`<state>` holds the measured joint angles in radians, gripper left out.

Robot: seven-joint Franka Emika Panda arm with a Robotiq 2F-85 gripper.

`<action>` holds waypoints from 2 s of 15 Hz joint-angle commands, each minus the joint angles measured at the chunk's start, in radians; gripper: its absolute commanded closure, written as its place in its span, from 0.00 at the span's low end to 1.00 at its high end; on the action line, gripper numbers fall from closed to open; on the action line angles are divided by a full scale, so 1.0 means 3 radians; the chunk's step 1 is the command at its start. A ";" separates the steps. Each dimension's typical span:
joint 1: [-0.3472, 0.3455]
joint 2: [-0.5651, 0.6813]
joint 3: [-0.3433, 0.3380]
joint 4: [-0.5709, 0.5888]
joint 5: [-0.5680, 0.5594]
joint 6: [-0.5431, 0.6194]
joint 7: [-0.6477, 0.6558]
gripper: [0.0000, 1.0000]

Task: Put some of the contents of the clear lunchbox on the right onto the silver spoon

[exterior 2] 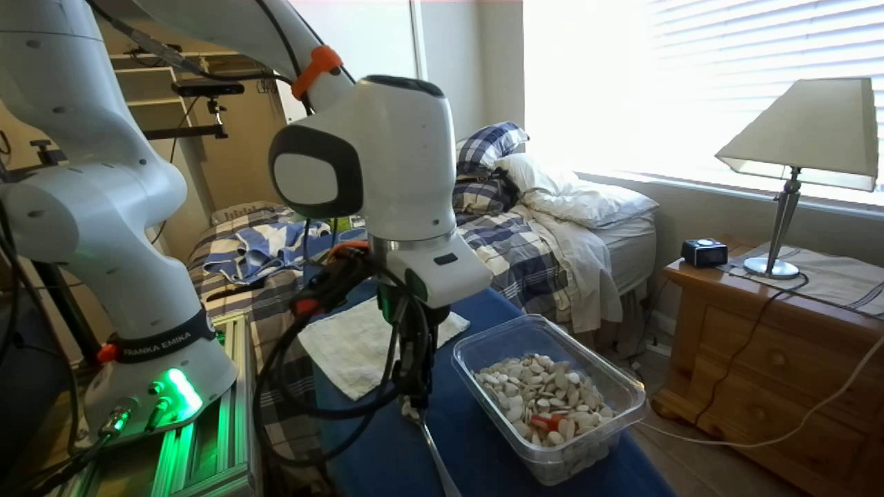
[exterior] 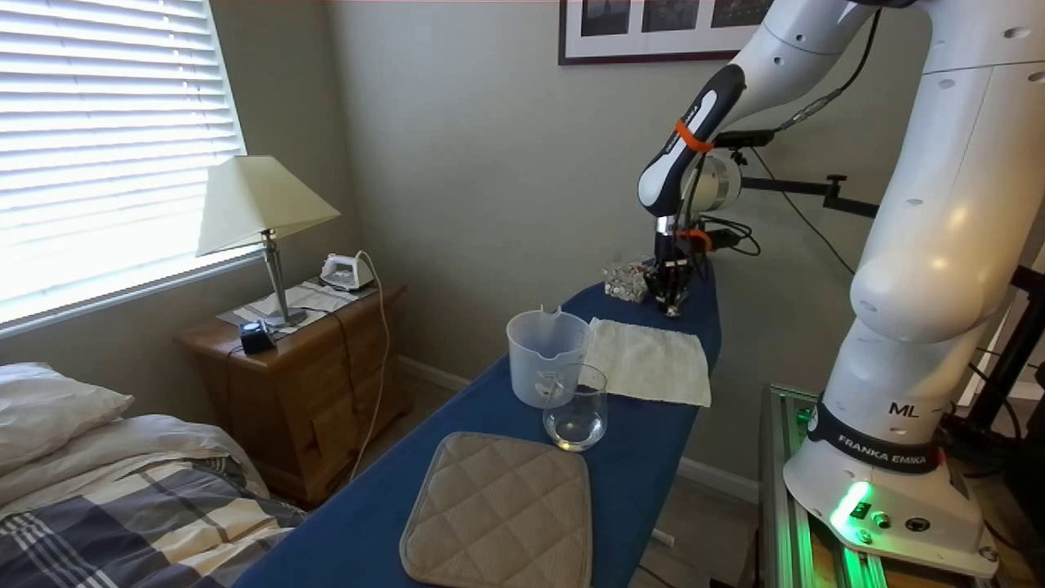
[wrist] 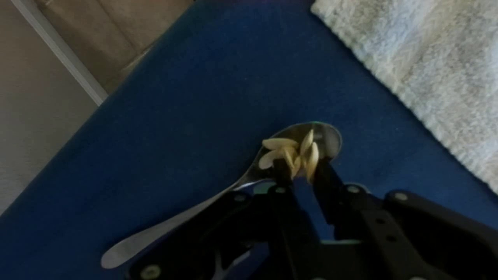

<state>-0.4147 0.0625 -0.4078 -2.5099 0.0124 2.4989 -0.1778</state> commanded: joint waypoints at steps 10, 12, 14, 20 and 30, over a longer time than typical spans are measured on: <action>-0.0014 -0.0029 0.0005 -0.0038 0.0050 0.0050 -0.0091 0.30; -0.0012 -0.0041 0.0006 -0.0041 0.0048 0.0040 -0.0095 0.29; -0.0009 -0.0066 0.0007 -0.0047 0.0038 0.0017 -0.0089 0.29; 0.0052 -0.0387 0.0050 -0.0008 0.0025 -0.0200 -0.0044 0.31; 0.0223 -0.0282 0.0116 0.0592 0.0170 -0.0202 0.0072 0.32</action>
<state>-0.3588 -0.0989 -0.3731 -2.4071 0.0193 2.4243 -0.1608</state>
